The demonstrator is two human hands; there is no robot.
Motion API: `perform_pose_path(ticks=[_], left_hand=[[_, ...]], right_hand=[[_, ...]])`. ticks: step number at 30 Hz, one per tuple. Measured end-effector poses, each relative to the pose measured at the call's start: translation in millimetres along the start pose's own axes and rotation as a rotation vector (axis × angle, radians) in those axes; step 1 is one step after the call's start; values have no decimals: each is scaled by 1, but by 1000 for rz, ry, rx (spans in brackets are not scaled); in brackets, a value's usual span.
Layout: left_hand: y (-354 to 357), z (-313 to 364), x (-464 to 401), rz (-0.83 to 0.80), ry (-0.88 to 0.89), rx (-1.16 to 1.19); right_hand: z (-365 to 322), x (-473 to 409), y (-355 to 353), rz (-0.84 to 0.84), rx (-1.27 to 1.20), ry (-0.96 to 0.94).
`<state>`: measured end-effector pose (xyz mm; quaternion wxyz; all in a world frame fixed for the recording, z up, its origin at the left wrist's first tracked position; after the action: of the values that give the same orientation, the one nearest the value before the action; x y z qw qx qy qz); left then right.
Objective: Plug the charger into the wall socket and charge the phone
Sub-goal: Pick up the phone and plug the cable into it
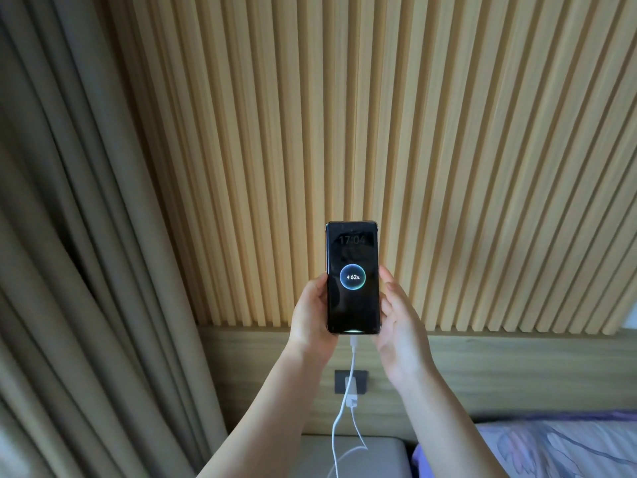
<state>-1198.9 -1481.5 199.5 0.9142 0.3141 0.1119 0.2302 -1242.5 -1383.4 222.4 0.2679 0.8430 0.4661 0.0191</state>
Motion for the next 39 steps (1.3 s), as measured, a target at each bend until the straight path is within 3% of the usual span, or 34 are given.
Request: perform_pose_path(ticks=[20,39], left_hand=[[-24,-24,-2,43,-48,54],[-98,-102,40,117,-240,91]], right_hand=[[29,1,-19,24,-15,69],[147,29,-72,137,51,369]])
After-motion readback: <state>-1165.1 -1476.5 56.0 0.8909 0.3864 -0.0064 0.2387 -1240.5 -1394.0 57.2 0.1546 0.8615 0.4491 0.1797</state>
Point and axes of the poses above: each hand's wrist, its own x-axis away from the middle knuckle, its own y-axis out of the palm, z = x × y, the point moved 7 cm from there along -x, towards the middle knuckle, and after that the axes turned 6 degrees about -z, right-handed, at the moved point
